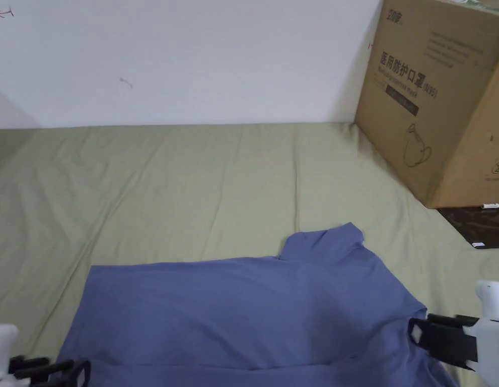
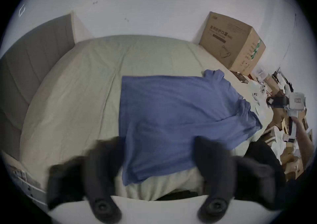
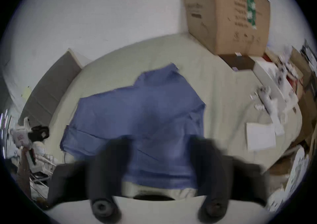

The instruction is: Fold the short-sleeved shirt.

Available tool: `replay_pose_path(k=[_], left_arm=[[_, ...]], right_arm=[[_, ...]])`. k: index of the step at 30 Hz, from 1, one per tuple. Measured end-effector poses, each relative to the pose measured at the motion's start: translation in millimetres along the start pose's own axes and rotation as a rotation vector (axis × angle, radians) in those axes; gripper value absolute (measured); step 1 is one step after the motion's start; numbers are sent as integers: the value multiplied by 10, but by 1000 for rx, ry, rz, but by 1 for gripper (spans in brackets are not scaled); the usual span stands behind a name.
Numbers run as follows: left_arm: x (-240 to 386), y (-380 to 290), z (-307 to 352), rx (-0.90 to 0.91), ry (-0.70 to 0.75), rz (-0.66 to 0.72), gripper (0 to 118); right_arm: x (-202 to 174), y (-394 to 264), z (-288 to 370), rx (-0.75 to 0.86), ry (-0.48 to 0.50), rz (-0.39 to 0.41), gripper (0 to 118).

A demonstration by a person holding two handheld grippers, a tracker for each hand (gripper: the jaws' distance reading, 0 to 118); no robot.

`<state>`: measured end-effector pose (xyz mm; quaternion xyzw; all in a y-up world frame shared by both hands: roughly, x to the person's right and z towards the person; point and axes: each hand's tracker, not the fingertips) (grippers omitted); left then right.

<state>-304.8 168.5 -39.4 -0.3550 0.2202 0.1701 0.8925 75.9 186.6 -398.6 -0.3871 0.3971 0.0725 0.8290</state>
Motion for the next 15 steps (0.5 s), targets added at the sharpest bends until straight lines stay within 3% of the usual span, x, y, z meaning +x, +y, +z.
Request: replay_pose_path(k=[1, 5, 12, 14, 15], left_arm=[[53, 50, -41, -6, 4, -9, 0], [142, 237, -228, 40, -51, 24, 0], [-610, 1028, -1101, -10, 94, 139, 0], [-837, 1257, -1433, -46, 117, 126, 10], [-929, 1352, -1588, -65, 121, 119, 28]], right_arm=[[-64, 25, -77, 6, -9, 33, 0], [-282, 184, -320, 30, -6, 101, 0], [-283, 374, -641, 13, 60, 53, 0], [-219, 385, -706, -10, 47, 56, 0], [-181, 386, -730, -21, 39, 57, 0]])
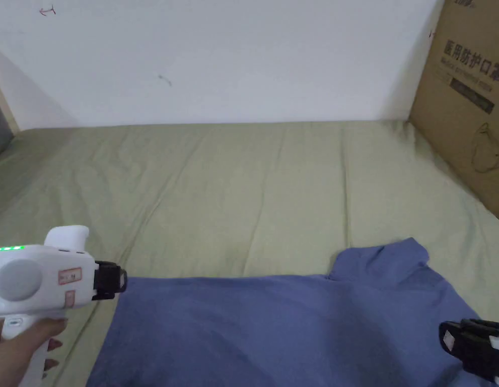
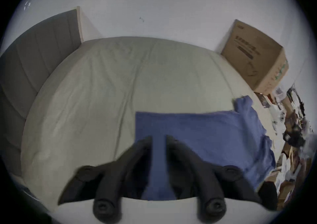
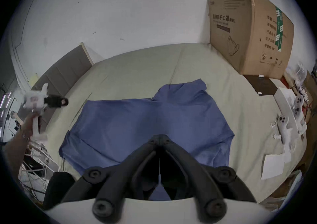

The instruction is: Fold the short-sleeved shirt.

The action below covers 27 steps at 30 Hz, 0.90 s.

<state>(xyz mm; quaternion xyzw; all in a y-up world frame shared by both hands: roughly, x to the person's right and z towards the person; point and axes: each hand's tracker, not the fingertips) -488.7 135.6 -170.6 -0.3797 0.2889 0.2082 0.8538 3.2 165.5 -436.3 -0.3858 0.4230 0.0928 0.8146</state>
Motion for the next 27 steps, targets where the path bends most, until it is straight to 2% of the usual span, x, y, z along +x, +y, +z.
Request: replay_pose_path(k=[2, 3, 4, 5, 9, 12, 14, 16, 17, 18, 20, 21, 23, 24, 25, 26, 27], left_arm=[[-55, 152, -311, -34, -2, -14, 66], [-71, 197, -473, -54, 4, -19, 92], [-76, 222, -632, -72, 19, -23, 107], [-75, 229, -752, -101, 38, -40, 116], [-8, 154, -1201, -196, 38, -117, 118], [44, 19, -1403, -268, 80, -160, 117], [33, -17, -1355, -226, 64, -161, 114], [36, 22, -1219, -198, 39, -152, 94], [33, 44, -1151, -185, 34, -148, 77], [51, 67, -1055, -168, 29, -150, 46], [75, 97, -876, -139, 6, -166, 0], [51, 144, -811, -130, -75, -147, 0], [104, 182, -615, -103, -63, -135, 0], [120, 200, -530, -93, -71, -133, 0], [82, 225, -484, -77, -84, -134, 0], [93, 236, -419, -70, -90, -136, 0], [108, 246, -356, -63, -93, -138, 0]], right_arm=[[68, -26, -24, -20, -14, -6, 0], [116, -40, -41, -29, -22, -17, 0], [169, -52, -60, -41, -31, -33, 0], [221, -65, -77, -55, -34, -55, 0], [415, -117, -118, -83, -42, -140, 0], [520, -116, -169, -97, -66, -158, 0], [583, -79, -218, -98, -78, -165, 0], [641, 13, -304, -89, -74, -178, 0], [670, 76, -362, -83, -66, -189, 0], [729, 154, -431, -76, -55, -204, 0], [799, 344, -631, -57, -43, -222, 0], [827, 456, -761, -44, -58, -219, 7], [936, 712, -1062, -46, -94, -216, 45], [989, 854, -1231, -64, -114, -218, 55], [1052, 990, -1421, -86, -125, -236, 55], [1165, 1098, -1608, -118, -138, -248, 89], [1218, 1202, -1770, -127, -145, -264, 115]])
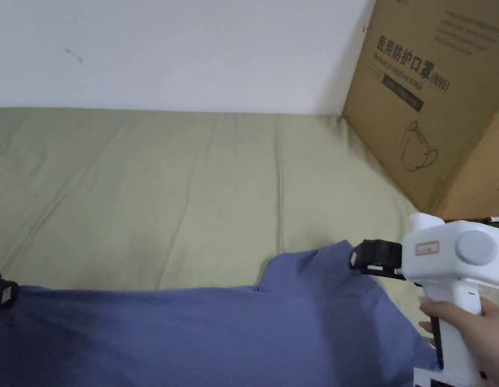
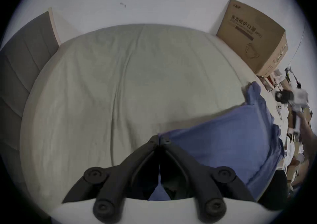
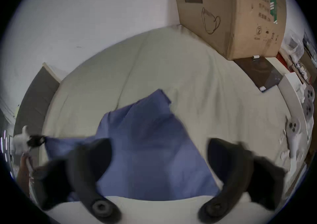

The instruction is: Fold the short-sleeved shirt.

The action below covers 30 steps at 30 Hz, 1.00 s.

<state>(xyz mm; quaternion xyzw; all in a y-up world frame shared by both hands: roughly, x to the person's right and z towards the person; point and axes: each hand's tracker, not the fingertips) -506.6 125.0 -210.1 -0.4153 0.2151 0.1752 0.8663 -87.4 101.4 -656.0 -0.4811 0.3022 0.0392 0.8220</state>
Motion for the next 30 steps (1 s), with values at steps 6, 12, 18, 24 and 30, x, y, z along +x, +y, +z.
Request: replay_pose_path(k=[6, 12, 18, 24, 30], left_arm=[[4, -45, 156, 29, -16, 16, 0], [-81, -101, 151, 8, -2, 23, 0], [-84, -185, 370, 41, -26, 56, 0], [-54, -473, 930, 82, -83, 56, 0], [23, -1176, 1448, 58, -114, -23, 0]], right_arm=[[3, 459, -764, -145, -12, -94, 117], [-64, 377, -655, -184, -73, 31, 29], [-26, 279, 285, -88, 32, 42, 2], [172, -152, 1464, -16, 99, 29, 2], [490, -1214, 2158, 13, 182, -67, 2]])
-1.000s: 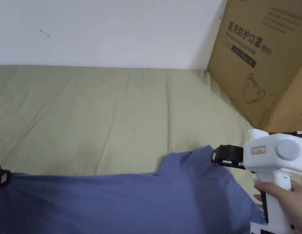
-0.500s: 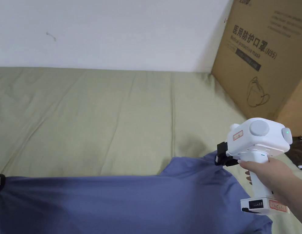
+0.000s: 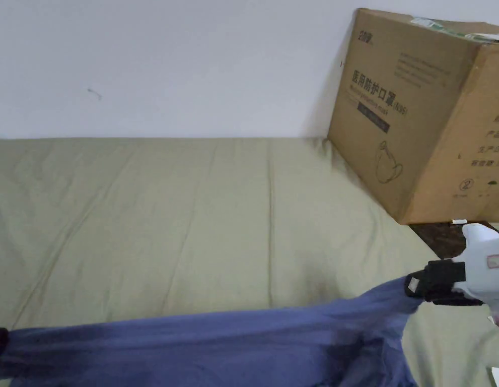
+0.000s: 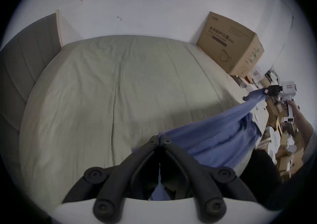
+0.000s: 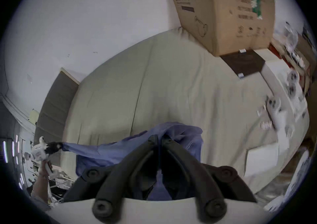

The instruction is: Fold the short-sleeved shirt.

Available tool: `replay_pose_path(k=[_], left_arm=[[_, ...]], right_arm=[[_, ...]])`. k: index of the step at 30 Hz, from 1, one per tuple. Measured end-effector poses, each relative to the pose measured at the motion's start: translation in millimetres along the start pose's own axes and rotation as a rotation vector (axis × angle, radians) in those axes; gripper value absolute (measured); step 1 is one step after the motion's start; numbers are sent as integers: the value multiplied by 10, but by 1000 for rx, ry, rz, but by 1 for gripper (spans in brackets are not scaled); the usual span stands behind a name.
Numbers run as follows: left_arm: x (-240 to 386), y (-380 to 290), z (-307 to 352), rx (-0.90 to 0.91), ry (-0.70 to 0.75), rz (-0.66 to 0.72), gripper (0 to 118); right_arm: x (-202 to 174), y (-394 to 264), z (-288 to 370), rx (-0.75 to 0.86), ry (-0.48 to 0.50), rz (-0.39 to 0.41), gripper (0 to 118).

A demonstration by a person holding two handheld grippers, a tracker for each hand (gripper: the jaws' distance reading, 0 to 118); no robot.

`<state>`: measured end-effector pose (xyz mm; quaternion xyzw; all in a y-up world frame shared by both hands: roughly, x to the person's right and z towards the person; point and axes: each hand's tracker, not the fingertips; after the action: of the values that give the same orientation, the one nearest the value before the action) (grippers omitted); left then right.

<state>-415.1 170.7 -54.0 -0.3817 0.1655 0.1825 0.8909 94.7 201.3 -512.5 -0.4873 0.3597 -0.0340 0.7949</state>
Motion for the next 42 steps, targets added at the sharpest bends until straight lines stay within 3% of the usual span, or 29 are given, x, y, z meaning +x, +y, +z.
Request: replay_pose_path(k=[5, 8, 12, 14, 15, 16, 17, 18, 19, 21, 22, 23, 28, 32, 33, 34, 35, 36, 37, 40, 42], left_arm=[[-60, -522, 179, -25, -3, 25, 0], [-164, -707, 186, -24, 156, -9, 0], [-397, -941, 220, 2, -3, 236, 0], [-349, -1018, 207, -23, 77, 178, 0], [-324, -1056, 212, -28, 86, 167, 0], [-299, -1084, 210, -26, 68, 172, 1], [-272, -1095, 227, -27, 50, 183, 6], [-231, -1100, 252, -27, 38, 190, 25], [-178, -1081, 293, -16, 43, 181, 45], [-108, -1034, 375, 20, 41, 167, 95], [-47, -1000, 432, 39, 34, 164, 111], [26, -971, 481, 68, 10, 175, 118], [446, -802, 780, 235, -42, 166, 118], [752, -727, 874, 285, 1, 143, 117], [785, -705, 898, 287, -6, 140, 110], [798, -684, 921, 295, -14, 135, 95], [798, -662, 933, 294, -42, 136, 65], [769, -661, 891, 272, -82, 143, 5], [718, -643, 866, 288, -69, 150, 0], [408, -669, 723, 234, -62, 202, 0], [18, -712, 524, 152, -161, 309, 0]], right_arm=[[265, -807, 7, -96, -41, -65, 2], [449, -1136, -110, -133, -110, -79, 2], [551, -1285, -279, -161, -92, -128, 2], [615, -1281, -352, -155, -113, -132, 3], [606, -1284, -369, -148, -115, -131, 14], [584, -1283, -374, -138, -123, -120, 36], [590, -1271, -385, -135, -141, -106, 66], [549, -1248, -382, -145, -155, -79, 102], [503, -1227, -362, -146, -169, -43, 113], [313, -1179, -225, -92, -177, 23, 115], [223, -1137, -161, -71, -173, 53, 115], [117, -1097, -81, -40, -159, 76, 115], [-512, -1025, 332, 152, -64, 182, 115], [-907, -1078, 502, 252, 38, 188, 112], [-1023, -1115, 547, 272, 56, 187, 106], [-1085, -1125, 559, 293, 59, 189, 93], [-1133, -1127, 559, 294, 57, 193, 70], [-1174, -1125, 545, 296, 55, 193, 19], [-1183, -1108, 514, 278, 51, 205, 0], [-1206, -1115, 472, 277, 79, 179, 0], [-1179, -1102, 424, 277, 75, 150, 0]])
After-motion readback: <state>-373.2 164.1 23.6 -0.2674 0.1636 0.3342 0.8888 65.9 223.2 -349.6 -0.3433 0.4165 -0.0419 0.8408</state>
